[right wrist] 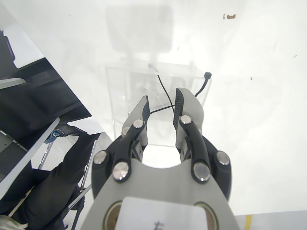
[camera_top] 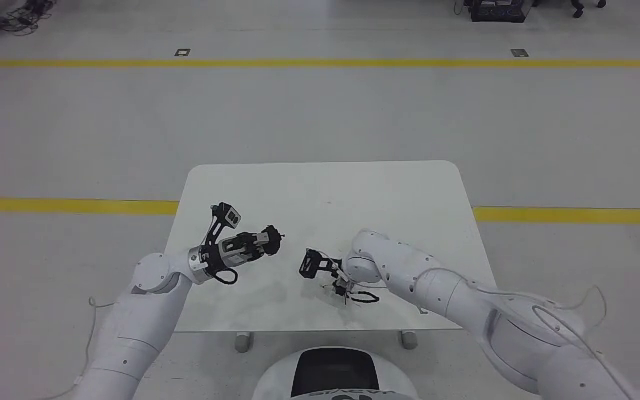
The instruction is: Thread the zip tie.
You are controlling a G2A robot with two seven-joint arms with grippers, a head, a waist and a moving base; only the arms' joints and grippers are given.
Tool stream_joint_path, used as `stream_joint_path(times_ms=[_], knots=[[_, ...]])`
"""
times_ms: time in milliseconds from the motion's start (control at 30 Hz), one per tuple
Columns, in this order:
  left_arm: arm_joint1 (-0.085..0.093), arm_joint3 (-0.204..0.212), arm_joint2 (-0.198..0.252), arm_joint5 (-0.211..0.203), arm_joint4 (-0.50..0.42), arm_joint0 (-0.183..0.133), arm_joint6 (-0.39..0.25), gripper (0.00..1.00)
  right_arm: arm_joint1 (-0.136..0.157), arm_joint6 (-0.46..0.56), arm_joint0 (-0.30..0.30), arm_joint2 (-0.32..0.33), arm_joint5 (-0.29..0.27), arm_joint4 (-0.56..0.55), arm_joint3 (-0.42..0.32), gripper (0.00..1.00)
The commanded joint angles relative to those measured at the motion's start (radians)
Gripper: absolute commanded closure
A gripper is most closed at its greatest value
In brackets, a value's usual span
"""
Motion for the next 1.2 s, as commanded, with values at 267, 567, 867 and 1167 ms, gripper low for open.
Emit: stream_joint_path(times_ms=[267,567,867,1167], knots=[[0.000,0.000,0.000,0.000,0.000,0.000,0.000,1.00,-0.032,0.039,0.003,0.000,0.000,0.025,0.049,0.84],[0.000,0.000,0.000,0.000,0.000,0.000,0.000,1.00,-0.054,0.069,0.002,0.000,0.000,0.044,0.072,0.92],[0.000,0.000,0.000,0.000,0.000,0.000,0.000,1.00,-0.053,0.052,0.003,0.000,0.000,0.006,0.062,0.81],[0.000,0.000,0.000,0.000,0.000,0.000,0.000,1.00,-0.037,0.049,0.001,0.000,0.000,-0.006,0.043,0.80]])
